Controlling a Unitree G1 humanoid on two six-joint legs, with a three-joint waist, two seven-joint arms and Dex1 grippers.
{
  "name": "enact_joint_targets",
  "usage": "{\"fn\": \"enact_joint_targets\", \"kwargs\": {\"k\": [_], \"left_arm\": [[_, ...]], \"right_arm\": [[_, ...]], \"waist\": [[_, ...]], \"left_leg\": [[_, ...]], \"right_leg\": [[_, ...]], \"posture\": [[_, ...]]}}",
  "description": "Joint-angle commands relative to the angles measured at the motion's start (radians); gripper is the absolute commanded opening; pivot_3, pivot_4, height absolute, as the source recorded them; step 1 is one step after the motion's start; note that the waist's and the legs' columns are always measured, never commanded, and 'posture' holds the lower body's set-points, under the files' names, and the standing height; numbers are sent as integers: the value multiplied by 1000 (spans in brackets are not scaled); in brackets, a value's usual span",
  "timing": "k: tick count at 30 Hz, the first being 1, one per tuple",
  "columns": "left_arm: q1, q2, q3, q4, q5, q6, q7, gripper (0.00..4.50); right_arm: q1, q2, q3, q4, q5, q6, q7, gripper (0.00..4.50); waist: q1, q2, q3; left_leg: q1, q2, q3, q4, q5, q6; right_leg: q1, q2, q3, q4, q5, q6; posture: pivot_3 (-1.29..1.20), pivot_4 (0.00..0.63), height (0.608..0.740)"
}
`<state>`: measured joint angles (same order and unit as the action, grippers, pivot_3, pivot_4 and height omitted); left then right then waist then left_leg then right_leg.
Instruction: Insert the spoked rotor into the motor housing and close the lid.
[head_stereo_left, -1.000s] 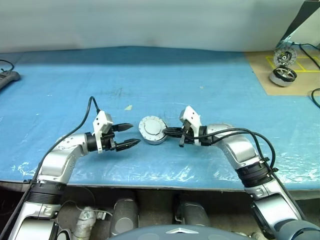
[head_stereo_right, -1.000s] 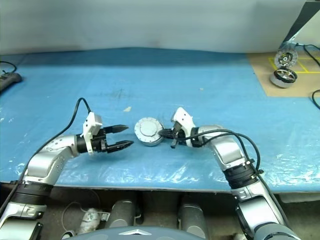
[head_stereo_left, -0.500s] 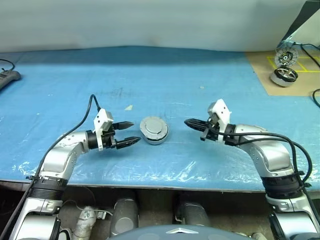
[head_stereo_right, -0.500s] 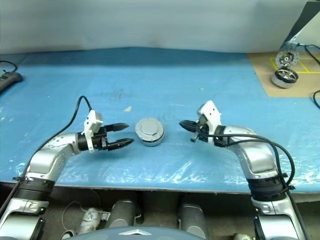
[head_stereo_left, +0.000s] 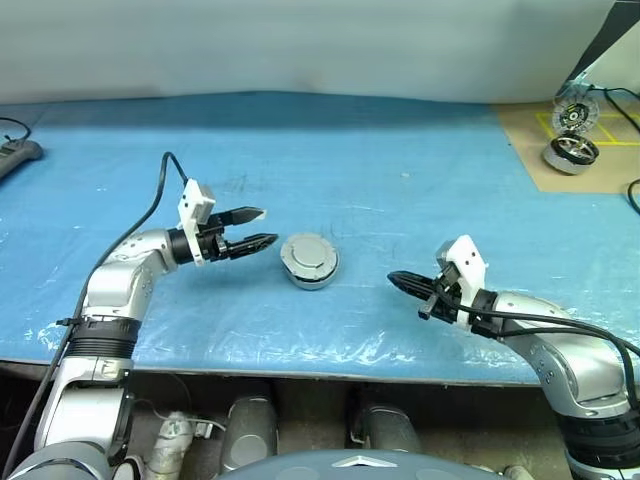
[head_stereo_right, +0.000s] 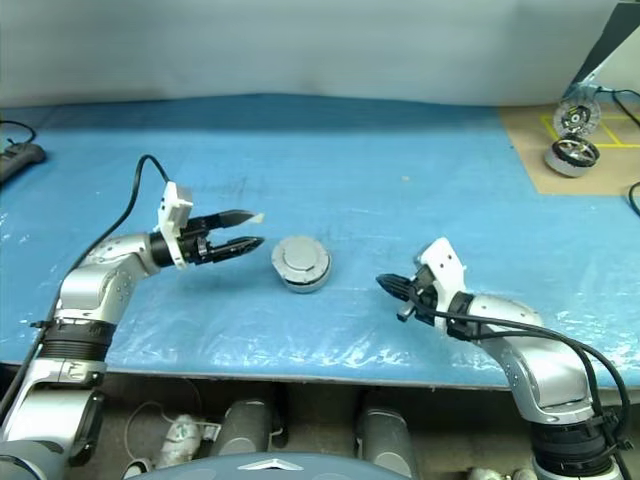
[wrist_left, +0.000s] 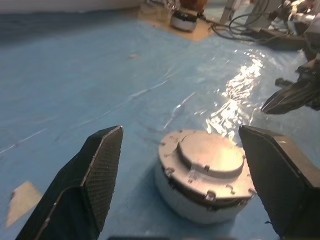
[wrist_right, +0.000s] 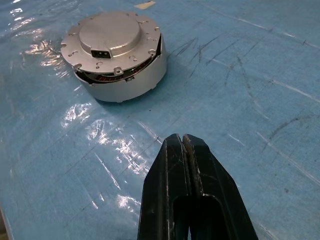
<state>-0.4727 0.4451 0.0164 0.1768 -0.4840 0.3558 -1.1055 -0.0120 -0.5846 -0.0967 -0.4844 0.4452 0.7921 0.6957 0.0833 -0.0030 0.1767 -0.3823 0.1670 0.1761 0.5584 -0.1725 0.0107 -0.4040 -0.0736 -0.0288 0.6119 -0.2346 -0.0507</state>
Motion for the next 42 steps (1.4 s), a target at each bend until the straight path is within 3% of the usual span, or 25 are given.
{"fn": "enact_joint_targets", "kwargs": {"k": [1,6,10,21,27,36,42], "left_arm": [[-62,-65,-93,29,50,-42,-14,4011],[-135,-117,-152,285,193,-295,-20,4011],[-180,-157,-131,384,189,-336,-47,4011],[-161,-130,-79,328,130,-253,-127,4011],[-113,-87,-72,188,64,-112,-175,4011],[-20,-106,-133,108,169,-187,-71,4011],[-6,-148,-157,117,158,-189,-75,4011]], "right_arm": [[29,14,-43,-64,24,-12,-42,20],[74,28,-44,-97,24,-9,-89,20],[107,35,-74,-119,35,-7,-125,20],[111,32,-66,-123,49,-19,-140,20],[72,15,-43,-94,44,-20,-121,20],[29,6,-10,-51,26,-28,-113,20],[26,6,-3,-54,21,-25,-123,20]], "waist": [[15,-1,0],[10,-1,1],[14,-1,0],[14,-1,0],[13,-1,0],[13,-1,0],[14,-1,0]], "left_leg": [[0,0,0,0,0,0],[0,1,-1,-1,0,0],[-2,-1,-1,-2,0,0],[-2,-1,-1,-2,0,1],[-2,0,-1,-2,0,0],[-1,0,-1,-2,0,1],[-2,0,-1,-2,0,1]], "right_leg": [[0,0,0,-1,0,0],[-1,1,0,-2,1,2],[0,0,0,-5,2,3],[0,0,-1,-5,2,3],[0,0,-1,-5,2,3],[1,0,-1,-5,2,3],[0,0,-1,-5,2,3]], "posture": [[0,150,740],[0,150,740],[0,150,740],[0,150,740],[0,150,740],[0,150,740],[0,150,740]]}}
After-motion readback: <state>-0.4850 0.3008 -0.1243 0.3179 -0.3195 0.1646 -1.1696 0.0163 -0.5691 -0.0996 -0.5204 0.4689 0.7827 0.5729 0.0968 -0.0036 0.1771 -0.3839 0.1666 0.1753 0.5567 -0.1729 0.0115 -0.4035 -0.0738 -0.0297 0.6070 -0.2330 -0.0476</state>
